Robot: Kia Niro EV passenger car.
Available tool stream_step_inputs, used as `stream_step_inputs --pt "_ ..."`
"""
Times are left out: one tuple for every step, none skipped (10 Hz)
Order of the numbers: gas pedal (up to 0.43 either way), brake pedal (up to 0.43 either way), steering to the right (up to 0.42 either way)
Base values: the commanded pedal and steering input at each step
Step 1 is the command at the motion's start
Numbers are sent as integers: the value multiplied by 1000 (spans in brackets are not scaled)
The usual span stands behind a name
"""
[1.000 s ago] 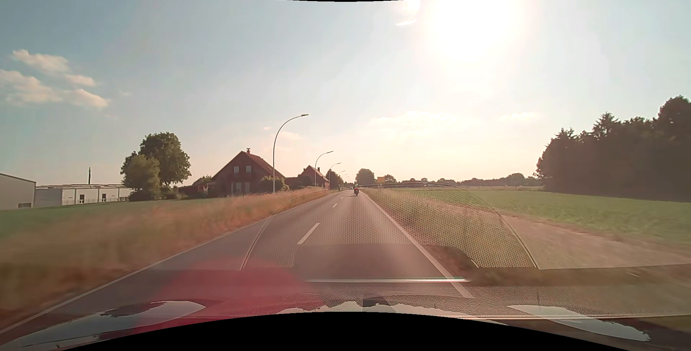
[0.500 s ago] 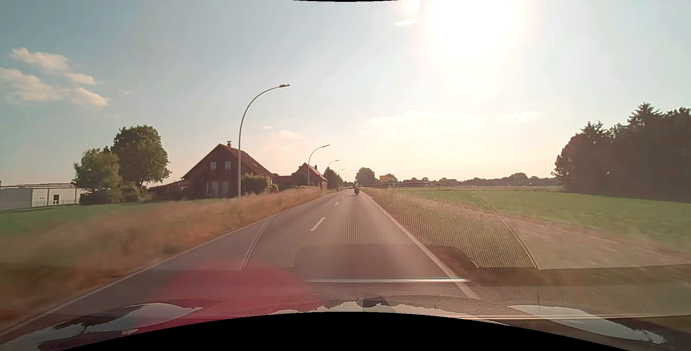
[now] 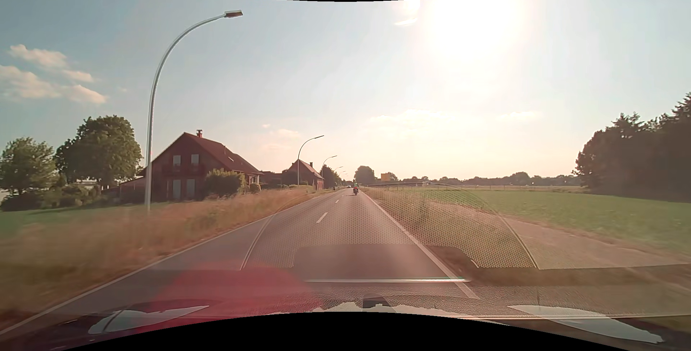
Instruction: Follow the waypoints while adhering to traffic rules and regulations
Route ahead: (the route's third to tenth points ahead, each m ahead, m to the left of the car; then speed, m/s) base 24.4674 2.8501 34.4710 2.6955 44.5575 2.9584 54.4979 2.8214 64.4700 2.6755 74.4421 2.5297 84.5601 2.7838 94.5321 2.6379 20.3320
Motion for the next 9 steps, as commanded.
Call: stream_step_inputs --pt "331 0 0" --pt "319 0 0" --pt "319 0 0" --pt "311 0 0" --pt "311 0 0" --pt "299 0 0" --pt "280 0 -1" --pt "220 0 0" --pt "157 0 0"
